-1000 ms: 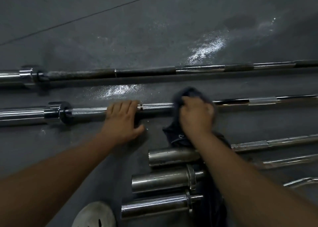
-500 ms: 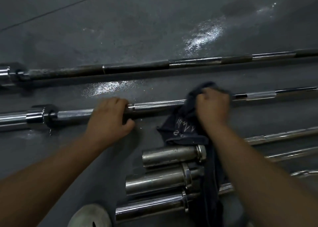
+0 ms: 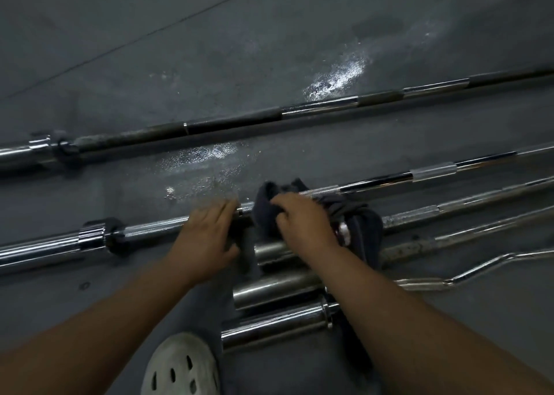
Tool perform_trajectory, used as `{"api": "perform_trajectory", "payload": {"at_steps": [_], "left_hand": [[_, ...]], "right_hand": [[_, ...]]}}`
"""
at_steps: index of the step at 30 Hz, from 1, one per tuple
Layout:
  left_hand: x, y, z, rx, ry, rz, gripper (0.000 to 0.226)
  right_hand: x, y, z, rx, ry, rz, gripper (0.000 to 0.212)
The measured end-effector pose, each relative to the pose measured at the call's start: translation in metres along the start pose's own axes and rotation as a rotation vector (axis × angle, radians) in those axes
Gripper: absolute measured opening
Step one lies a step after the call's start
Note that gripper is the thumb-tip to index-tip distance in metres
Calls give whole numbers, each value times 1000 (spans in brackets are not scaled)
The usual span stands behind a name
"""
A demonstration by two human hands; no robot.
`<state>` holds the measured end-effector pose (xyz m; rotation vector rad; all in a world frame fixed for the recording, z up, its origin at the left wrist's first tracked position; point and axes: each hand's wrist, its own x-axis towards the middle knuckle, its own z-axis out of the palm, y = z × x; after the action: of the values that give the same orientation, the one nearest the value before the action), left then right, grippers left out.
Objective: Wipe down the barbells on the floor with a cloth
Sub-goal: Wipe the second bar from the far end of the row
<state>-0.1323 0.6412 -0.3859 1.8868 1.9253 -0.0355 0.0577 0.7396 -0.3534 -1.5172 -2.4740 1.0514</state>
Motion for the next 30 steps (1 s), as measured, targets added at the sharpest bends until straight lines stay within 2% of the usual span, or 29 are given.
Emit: {"api": "perform_trajectory", "payload": {"at_steps": [3,5,11,15,22,30], "left_hand": [[-17,1,-12,-51,9,-6,83],[-35,3,-22,-85,14,-35,82],[-105,4,-65,-39,105,-43,80],[-148,11,-101,6,150,-43,77],[-221,16,-156,-28,242,-38,74],[-287,16,-167,-84,371,-84,83]], "right_hand": [[-35,-16,4,104,-78,18,31],[-56,-30,2,207,-46,31,28],[-124,-86,-1,263,82,-68,24],[-156,-130,-8,264,170,-113,28],[-212,-174,-34,164,299,-61,42],[-252,-209,-56,62,429,-149,46]]}}
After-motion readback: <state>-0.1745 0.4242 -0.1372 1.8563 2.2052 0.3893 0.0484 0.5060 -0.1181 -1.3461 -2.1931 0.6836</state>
